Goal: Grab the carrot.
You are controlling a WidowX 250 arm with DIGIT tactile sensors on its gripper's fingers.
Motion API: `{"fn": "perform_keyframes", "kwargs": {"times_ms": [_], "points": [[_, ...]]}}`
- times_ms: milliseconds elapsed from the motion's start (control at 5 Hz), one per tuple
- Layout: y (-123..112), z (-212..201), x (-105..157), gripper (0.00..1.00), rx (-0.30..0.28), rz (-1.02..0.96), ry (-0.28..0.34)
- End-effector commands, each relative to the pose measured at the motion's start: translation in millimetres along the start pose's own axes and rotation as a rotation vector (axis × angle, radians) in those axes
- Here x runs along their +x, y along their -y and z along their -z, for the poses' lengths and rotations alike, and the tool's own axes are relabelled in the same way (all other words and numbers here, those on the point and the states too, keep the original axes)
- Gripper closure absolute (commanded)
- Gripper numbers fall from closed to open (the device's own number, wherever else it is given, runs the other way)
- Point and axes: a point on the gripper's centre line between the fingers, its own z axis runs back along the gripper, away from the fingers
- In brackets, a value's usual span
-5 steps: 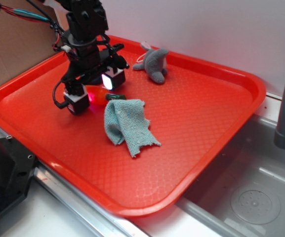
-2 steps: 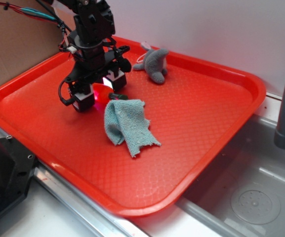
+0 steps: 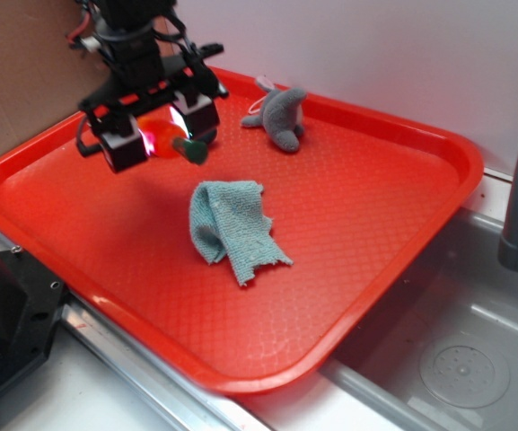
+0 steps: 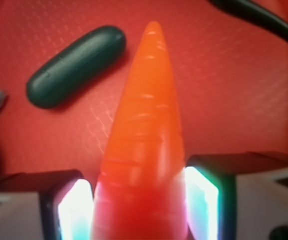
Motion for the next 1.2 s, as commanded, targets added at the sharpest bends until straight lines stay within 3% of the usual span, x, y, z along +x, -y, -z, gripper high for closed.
{"fn": "perform_keyframes", "kwargs": {"times_ms": [0, 200, 400, 600, 800, 1000], "points": [[1, -74, 11, 1.0, -0.055, 0.486, -0.047], [-2, -93, 13, 1.0, -0.094, 0.728, -0.108], [-6, -108, 21, 1.0, -0.111, 0.888, -0.13], [-6, -120, 26, 1.0, -0.129, 0.993, -0.108], [-4, -124, 26, 1.0, -0.159, 1.013, -0.125], [1, -118, 24, 1.0, -0.152, 1.013, -0.093]]}}
